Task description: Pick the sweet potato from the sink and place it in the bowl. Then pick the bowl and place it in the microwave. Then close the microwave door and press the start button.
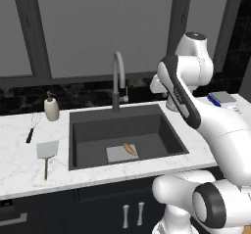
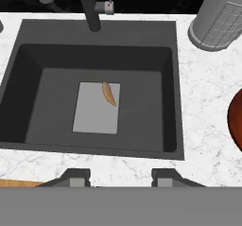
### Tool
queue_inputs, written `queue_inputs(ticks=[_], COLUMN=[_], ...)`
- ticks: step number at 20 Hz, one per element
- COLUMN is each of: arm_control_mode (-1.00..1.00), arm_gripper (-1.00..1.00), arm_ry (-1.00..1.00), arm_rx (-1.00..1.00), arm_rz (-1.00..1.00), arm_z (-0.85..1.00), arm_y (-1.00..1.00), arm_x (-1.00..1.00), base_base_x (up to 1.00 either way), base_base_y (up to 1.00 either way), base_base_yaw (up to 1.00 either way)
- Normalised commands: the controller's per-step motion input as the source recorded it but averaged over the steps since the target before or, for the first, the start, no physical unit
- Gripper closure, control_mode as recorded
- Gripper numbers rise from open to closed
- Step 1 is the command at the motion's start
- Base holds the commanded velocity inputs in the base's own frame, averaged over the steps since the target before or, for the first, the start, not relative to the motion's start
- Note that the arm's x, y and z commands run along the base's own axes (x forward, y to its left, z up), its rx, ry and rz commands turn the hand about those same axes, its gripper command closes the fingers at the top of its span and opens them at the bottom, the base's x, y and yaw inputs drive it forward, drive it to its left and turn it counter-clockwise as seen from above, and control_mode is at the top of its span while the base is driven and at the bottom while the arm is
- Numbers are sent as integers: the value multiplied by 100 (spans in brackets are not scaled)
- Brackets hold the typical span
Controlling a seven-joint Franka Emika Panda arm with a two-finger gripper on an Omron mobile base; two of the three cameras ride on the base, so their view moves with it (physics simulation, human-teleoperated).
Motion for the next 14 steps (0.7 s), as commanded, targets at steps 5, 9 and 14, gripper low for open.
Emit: queue_inputs(ticks=[5,9,14], arm_control_mode=[-100,-100,-100], arm_gripper=[-100,-100,-100], arm_ry=[-1,-2,0], arm_rx=[0,-1,0], arm_rz=[0,0,3], arm_z=[0,-5,-21], arm_y=[1,14,20], arm_x=[-24,-64,-50], base_base_x=[0,0,0], base_base_y=[0,0,0], base_base_yaw=[0,0,0])
